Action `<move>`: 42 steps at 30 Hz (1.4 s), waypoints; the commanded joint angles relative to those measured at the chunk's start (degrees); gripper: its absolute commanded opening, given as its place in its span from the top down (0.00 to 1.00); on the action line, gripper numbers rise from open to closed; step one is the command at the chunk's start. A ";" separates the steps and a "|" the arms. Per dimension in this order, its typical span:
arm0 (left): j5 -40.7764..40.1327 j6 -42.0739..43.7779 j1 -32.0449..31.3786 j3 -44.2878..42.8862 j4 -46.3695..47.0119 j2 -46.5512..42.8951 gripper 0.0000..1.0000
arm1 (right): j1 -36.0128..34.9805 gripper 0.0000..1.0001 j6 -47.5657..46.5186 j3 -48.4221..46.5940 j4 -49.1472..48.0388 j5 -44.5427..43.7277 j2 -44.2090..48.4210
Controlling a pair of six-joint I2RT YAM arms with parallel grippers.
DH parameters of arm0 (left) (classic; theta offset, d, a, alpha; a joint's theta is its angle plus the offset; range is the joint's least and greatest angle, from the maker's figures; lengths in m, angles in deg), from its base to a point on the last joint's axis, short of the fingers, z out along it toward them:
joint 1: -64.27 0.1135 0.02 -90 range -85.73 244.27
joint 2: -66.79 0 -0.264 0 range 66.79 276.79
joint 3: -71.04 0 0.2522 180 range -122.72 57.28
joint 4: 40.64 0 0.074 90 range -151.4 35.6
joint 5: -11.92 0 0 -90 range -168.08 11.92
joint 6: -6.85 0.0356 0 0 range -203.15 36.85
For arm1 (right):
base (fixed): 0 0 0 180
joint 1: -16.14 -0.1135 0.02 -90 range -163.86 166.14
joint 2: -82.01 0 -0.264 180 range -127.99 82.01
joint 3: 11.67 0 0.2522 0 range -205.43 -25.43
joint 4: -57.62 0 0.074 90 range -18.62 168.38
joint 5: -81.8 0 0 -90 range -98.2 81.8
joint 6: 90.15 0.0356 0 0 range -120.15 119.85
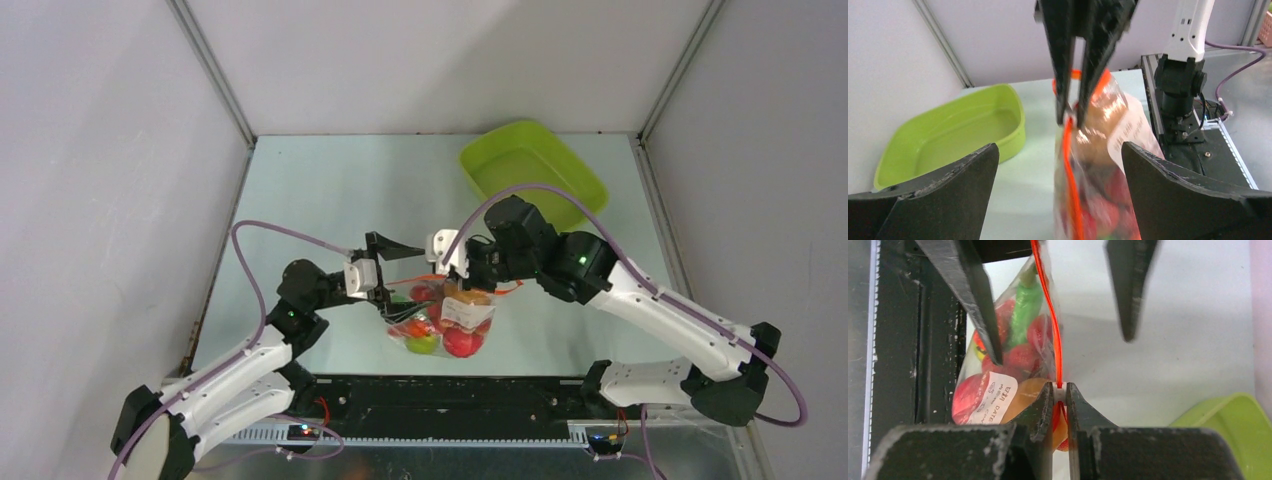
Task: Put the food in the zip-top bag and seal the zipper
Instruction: Zip the zipper food storage bag at the center of the board.
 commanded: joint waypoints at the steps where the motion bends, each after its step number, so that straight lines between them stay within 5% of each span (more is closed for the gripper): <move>1: 1.60 -1.38 -0.66 -4.64 -0.84 2.41 0.00 | -3.01 1.00 -2.17 -3.58 -0.03 -2.06 -2.30; 12: 3.76 5.97 -1.04 -7.44 -14.83 3.48 0.18 | -3.39 1.00 -1.51 -3.67 0.09 0.03 -2.47; 14: 3.55 5.96 -1.03 -7.29 -14.59 2.87 0.25 | -3.39 1.00 -1.56 -3.67 0.30 0.27 -2.76; 17: 2.92 5.62 -1.20 -7.33 -14.46 2.83 0.58 | -3.63 1.00 -1.77 -3.67 0.32 0.38 -3.05; 29: 1.36 6.17 -3.07 -9.43 -17.57 5.15 0.64 | -4.01 1.00 -2.49 -3.67 -0.14 1.90 -3.46; 37: -0.13 8.85 -4.78 -11.08 -21.43 5.87 0.99 | -4.14 1.00 -2.81 -3.52 -0.24 2.35 -3.26; 42: -5.12 9.51 -6.61 -10.85 -22.85 4.85 1.00 | -4.05 1.00 -3.64 -3.14 0.82 -0.57 -2.93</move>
